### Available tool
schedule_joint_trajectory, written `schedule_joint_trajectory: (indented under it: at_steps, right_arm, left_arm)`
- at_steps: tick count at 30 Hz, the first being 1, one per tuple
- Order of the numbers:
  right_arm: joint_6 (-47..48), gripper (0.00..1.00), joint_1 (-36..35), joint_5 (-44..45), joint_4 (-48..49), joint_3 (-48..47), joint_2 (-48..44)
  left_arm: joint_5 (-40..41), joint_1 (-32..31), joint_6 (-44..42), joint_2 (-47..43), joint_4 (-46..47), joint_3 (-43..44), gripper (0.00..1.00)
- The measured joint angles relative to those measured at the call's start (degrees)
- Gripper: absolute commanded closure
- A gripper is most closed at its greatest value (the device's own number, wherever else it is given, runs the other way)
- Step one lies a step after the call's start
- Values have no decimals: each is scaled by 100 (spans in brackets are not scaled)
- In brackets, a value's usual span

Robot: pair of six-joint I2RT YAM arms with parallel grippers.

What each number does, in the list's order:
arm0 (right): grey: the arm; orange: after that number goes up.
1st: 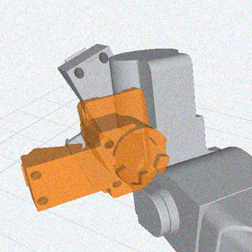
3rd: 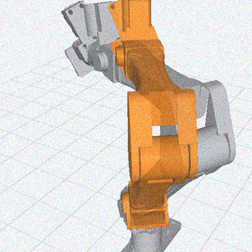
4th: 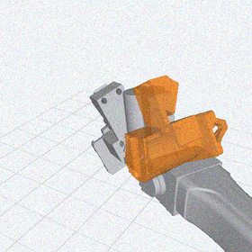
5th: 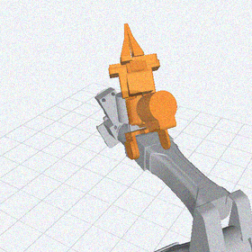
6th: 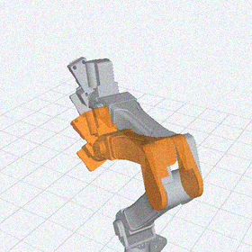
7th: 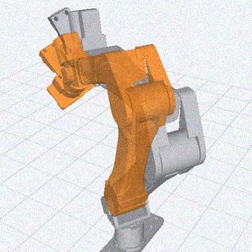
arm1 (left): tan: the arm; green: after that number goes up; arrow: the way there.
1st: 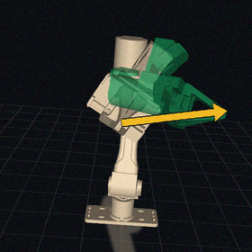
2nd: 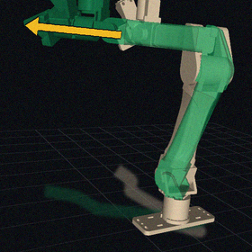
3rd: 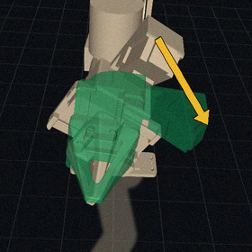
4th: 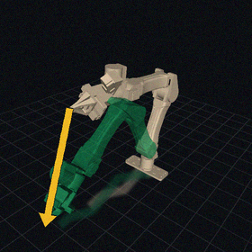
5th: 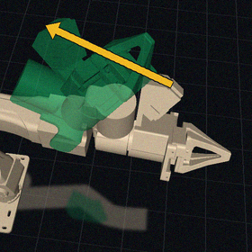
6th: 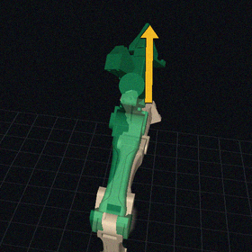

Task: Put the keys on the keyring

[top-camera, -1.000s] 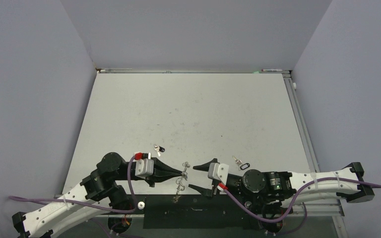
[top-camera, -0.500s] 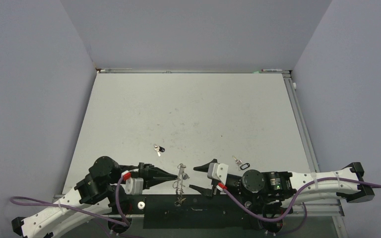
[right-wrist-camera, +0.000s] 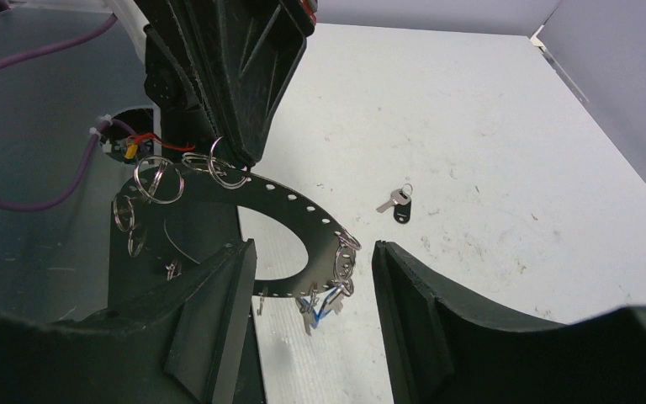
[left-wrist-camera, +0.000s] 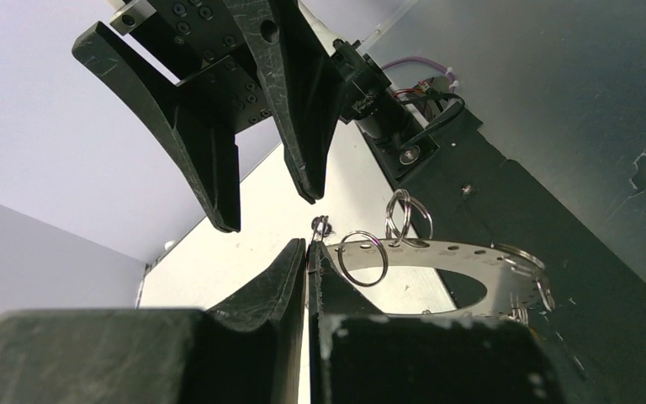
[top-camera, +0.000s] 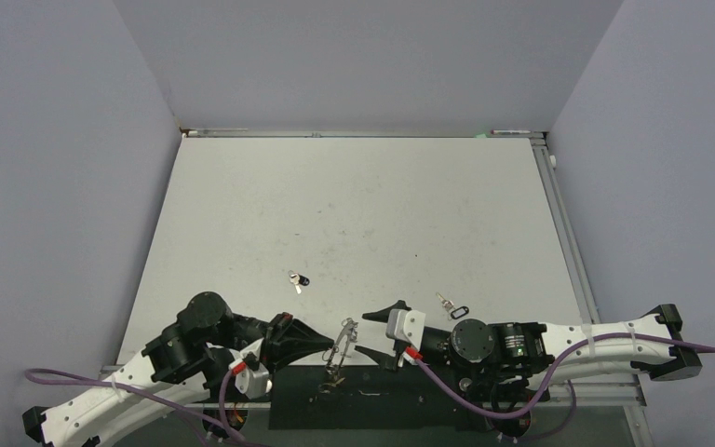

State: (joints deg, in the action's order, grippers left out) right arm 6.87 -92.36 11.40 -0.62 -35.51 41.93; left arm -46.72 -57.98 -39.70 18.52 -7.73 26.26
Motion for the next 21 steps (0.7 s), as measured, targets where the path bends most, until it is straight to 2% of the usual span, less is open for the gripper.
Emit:
schedule_joint_trajectory:
  at_steps: [5, 8, 15, 21]
  right_arm:
    - [-2, 46, 0, 142, 4, 0, -7]
    - [-17, 46, 0, 431, 48, 24, -7]
    - [-219, 46, 0, 1593, 236, 96, 92]
    - [-951, 46, 72, 3272, 98, 87, 168]
  left_arm:
    - [48, 28, 46, -9, 118, -81, 100]
    - [164, 76, 380, 24, 249, -179, 100]
    - [885, 142, 1882, 337, 743, -219, 100]
    - [1720, 146, 3432, 745, 778, -122, 100]
